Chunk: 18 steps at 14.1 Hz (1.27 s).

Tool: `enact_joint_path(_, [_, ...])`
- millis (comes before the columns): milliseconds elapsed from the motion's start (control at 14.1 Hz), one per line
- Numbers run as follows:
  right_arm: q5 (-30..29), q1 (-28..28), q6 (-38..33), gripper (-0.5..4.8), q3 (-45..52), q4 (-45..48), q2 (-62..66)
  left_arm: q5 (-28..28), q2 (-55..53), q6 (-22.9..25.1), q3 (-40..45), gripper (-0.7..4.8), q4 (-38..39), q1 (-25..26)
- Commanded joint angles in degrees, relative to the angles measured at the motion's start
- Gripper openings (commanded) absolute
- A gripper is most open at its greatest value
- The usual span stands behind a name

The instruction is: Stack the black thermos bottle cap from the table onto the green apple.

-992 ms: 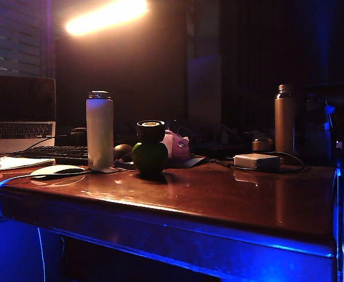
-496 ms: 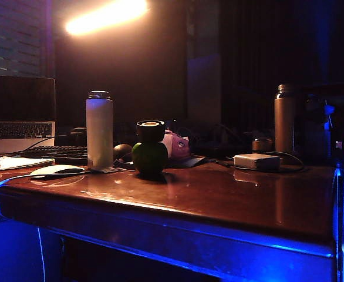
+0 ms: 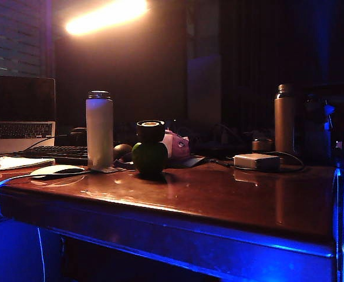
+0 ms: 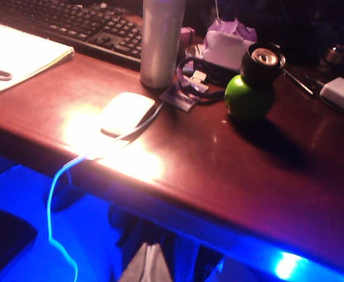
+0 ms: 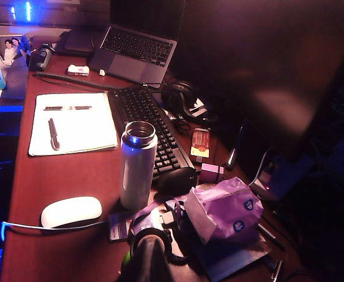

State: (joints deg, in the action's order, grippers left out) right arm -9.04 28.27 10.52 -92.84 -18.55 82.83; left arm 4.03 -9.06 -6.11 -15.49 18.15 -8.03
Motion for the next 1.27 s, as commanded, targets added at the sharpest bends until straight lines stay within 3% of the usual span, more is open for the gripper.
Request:
enact_joint_path(71, [-0.1, 0.0, -0.3, -0.05, 4.3, 2.9, -0.3, -0.3, 0.0, -0.4, 3.6, -0.03, -3.8, 0.1])
enact_joint_path(637, [-0.2, 0.0, -0.3, -0.05, 23.2, 8.3, -2.2, -0.2, 0.0, 0.5, 12.1, -0.03, -3.3, 0.1])
enact_joint_path(779, [-0.3, 0.0, -1.5, -0.05, 28.4, 9.4, -4.9, -0.2, 0.0, 3.6, 12.6, -0.03, -1.8, 0.1])
enact_joint_path(1062, [0.9, 0.0, -2.9, -0.05, 37.8, 7.6, -21.6, -0.2, 0.0, 5.4, 12.5, -0.03, -1.7, 0.1])
enact_joint_path(1275, [7.3, 0.0, -2.9, -0.05, 45.5, 4.6, -40.3, 0.0, 0.0, 5.3, 12.5, -0.03, -1.7, 0.1])
